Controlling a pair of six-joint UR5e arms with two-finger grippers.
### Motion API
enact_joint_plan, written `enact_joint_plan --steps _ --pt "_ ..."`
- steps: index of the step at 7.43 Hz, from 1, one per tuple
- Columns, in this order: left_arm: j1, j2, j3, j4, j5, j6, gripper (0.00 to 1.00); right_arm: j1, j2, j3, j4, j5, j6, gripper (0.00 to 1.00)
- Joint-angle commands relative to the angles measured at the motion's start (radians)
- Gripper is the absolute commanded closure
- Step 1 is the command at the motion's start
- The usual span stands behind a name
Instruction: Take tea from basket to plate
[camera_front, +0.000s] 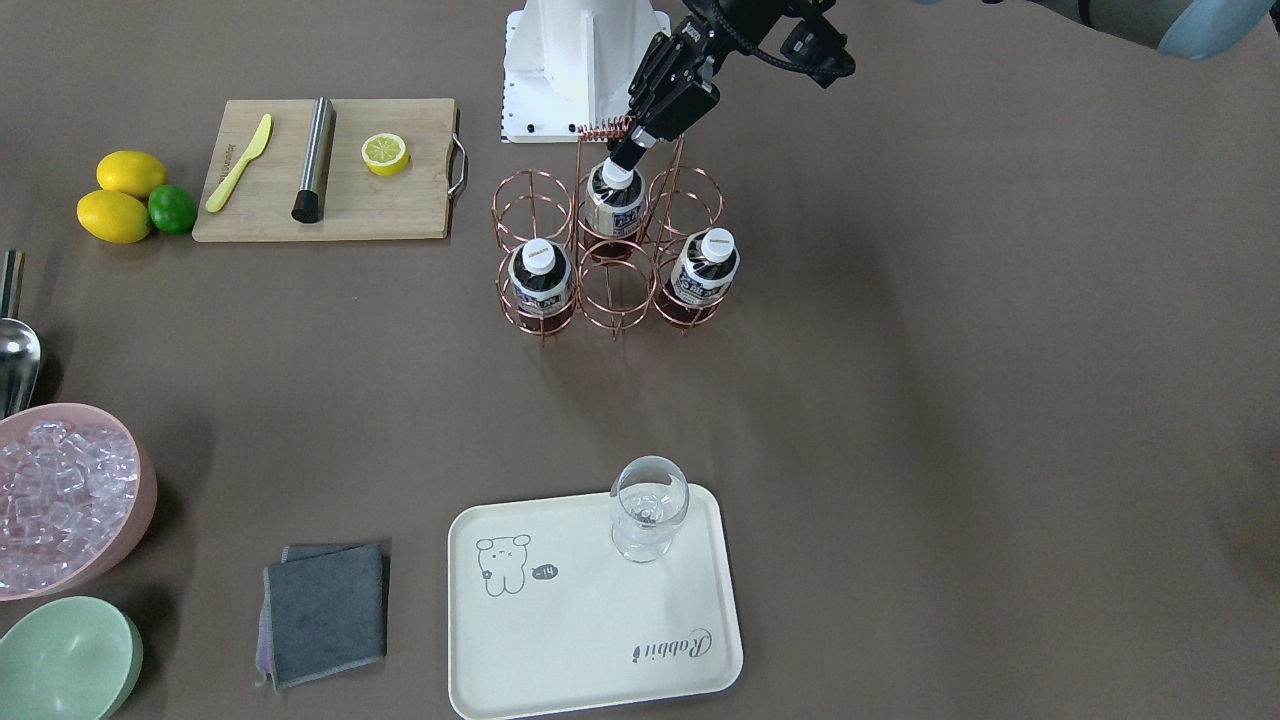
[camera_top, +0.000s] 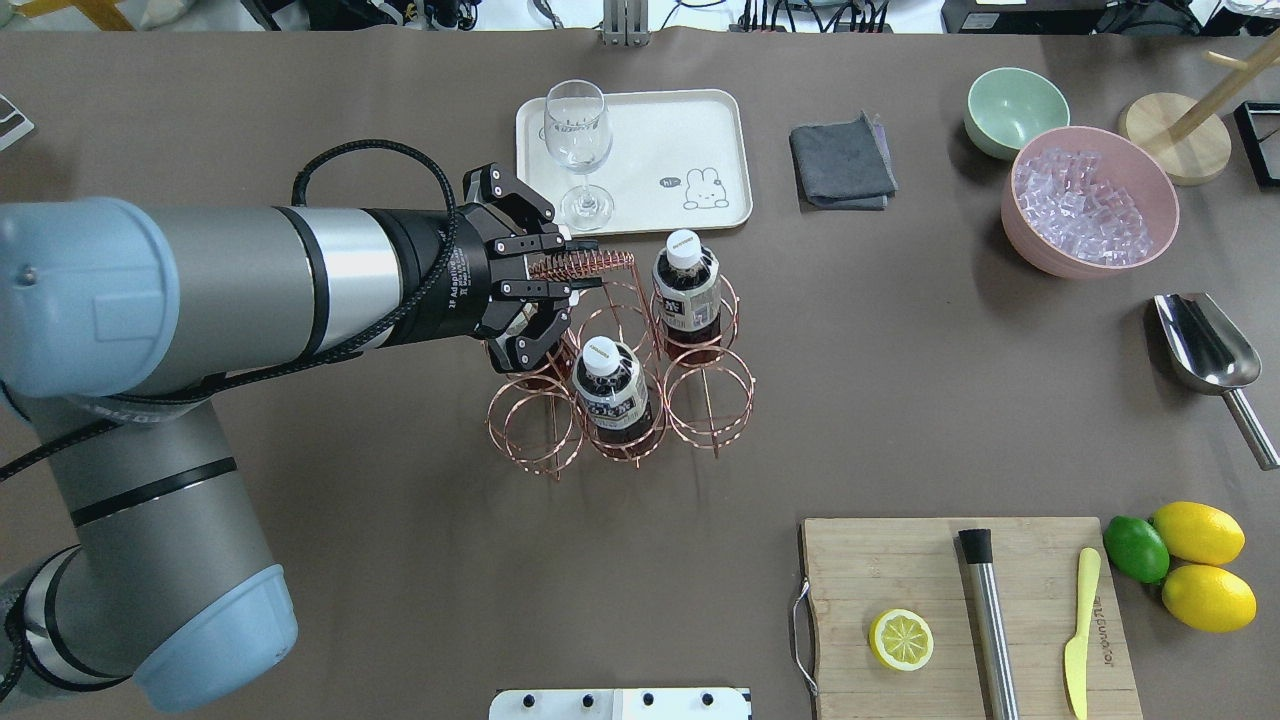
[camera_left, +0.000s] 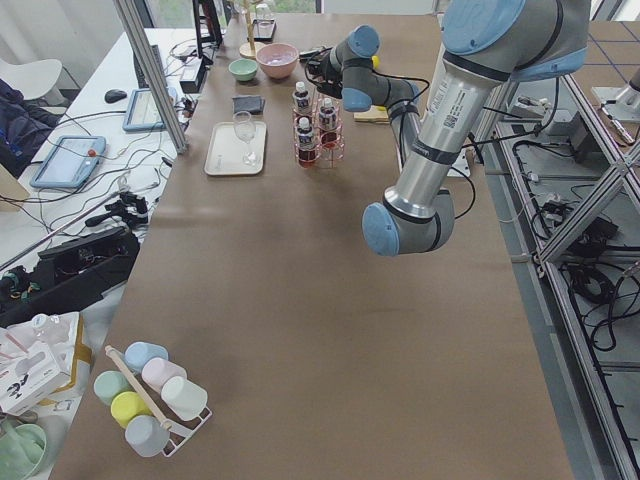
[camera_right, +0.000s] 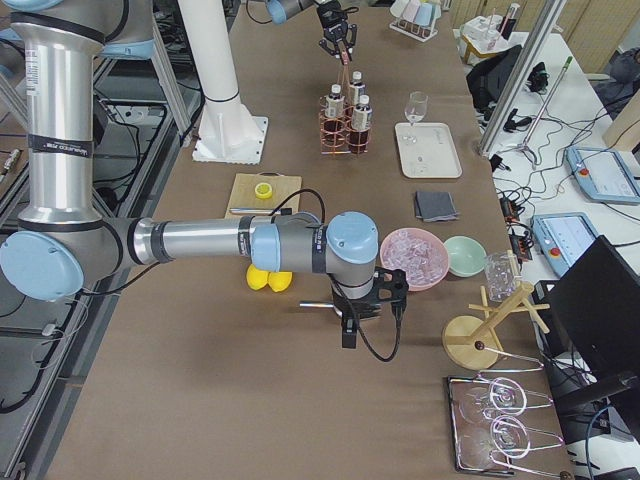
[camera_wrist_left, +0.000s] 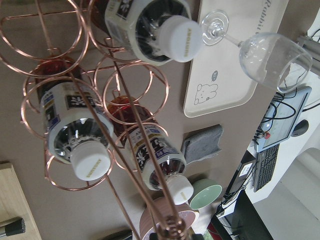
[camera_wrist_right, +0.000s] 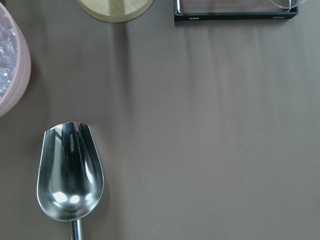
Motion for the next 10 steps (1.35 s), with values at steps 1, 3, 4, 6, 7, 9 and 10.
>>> enact_joint_plan --steps 1,3,4,6,7,9,10 --pt "0.002 -0.01 0.023 -0.003 -0.011 -0.042 1.0 0.0 0.0 0.001 0.0 0.0 0.0 0.01" --pt "0.002 -0.01 0.023 -0.005 -0.026 -0.05 1.0 0.0 -0.001 0.0 0.0 0.002 0.0 0.01" --pt "0.003 -0.007 0.023 -0.007 -0.028 -0.06 1.0 0.0 0.0 0.0 0.0 0.002 0.0 0.01" --pt "0.003 -0.004 0.025 -0.008 -0.028 -0.062 1.0 0.001 0.0 0.001 0.0 0.002 0.0 0.01" --pt "0.008 -0.002 0.028 -0.011 -0.028 -0.062 1.0 0.0 0.0 0.001 0.0 0.002 0.0 0.01" --pt "0.019 0.001 0.03 -0.014 -0.028 -0.062 1.0 0.0 0.0 0.001 0.0 0.002 0.0 0.01" --pt "0.019 0.001 0.031 -0.014 -0.028 -0.062 1.0 0.0 0.0 0.001 0.0 0.002 0.0 0.01"
